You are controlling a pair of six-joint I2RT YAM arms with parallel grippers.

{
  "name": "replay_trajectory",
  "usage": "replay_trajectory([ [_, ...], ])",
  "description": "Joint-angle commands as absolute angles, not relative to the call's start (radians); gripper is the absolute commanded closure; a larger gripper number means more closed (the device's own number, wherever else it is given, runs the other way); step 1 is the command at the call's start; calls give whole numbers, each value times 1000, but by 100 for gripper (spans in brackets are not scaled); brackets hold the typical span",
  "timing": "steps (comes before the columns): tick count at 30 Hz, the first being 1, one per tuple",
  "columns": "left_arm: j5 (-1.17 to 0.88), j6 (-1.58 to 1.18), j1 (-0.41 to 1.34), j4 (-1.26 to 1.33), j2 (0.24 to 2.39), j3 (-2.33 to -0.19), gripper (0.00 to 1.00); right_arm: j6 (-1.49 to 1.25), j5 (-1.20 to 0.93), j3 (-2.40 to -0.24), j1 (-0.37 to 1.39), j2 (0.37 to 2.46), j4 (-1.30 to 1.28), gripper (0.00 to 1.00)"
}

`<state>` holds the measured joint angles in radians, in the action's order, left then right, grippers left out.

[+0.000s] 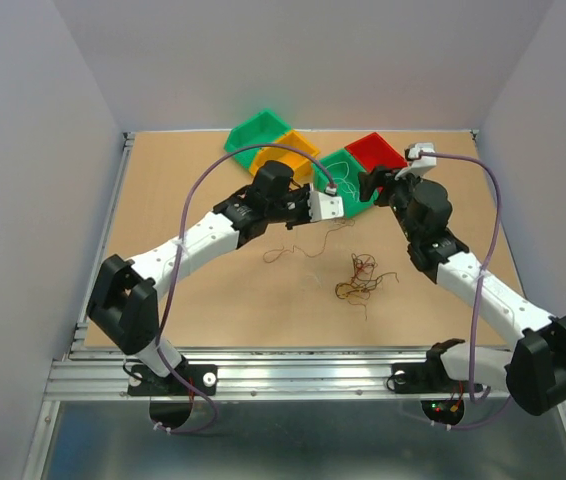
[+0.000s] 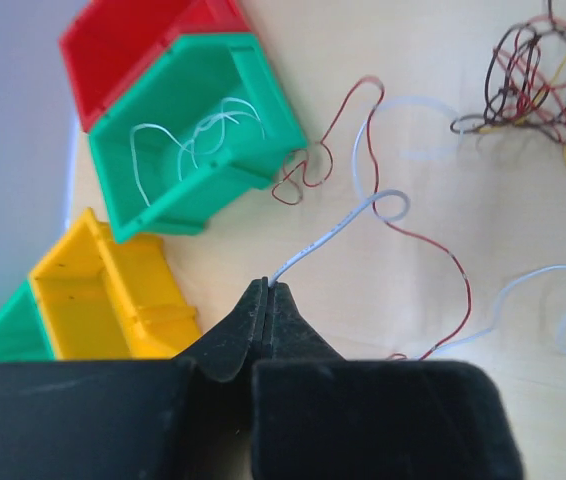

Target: Untangle the cables

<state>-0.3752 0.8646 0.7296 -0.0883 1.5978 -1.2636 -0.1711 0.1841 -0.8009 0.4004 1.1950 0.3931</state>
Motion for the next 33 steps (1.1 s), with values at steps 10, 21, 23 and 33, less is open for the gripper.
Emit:
replay_trajectory([
  [10, -256, 644, 730, -77, 1562, -1279, 100, -80, -371, -790, 407, 1060, 313, 24],
  [21, -213, 598, 727, -5, 1516, -1236, 100, -35, -558, -873, 407, 1173, 192, 31],
  [23, -219, 595, 726, 24, 1497, -1226, 100, -25, -595, -897, 407, 1210, 192, 32],
  [33, -270, 592, 726, 25, 1473, -1213, 100, 3, -649, -943, 405, 1348, 256, 39],
])
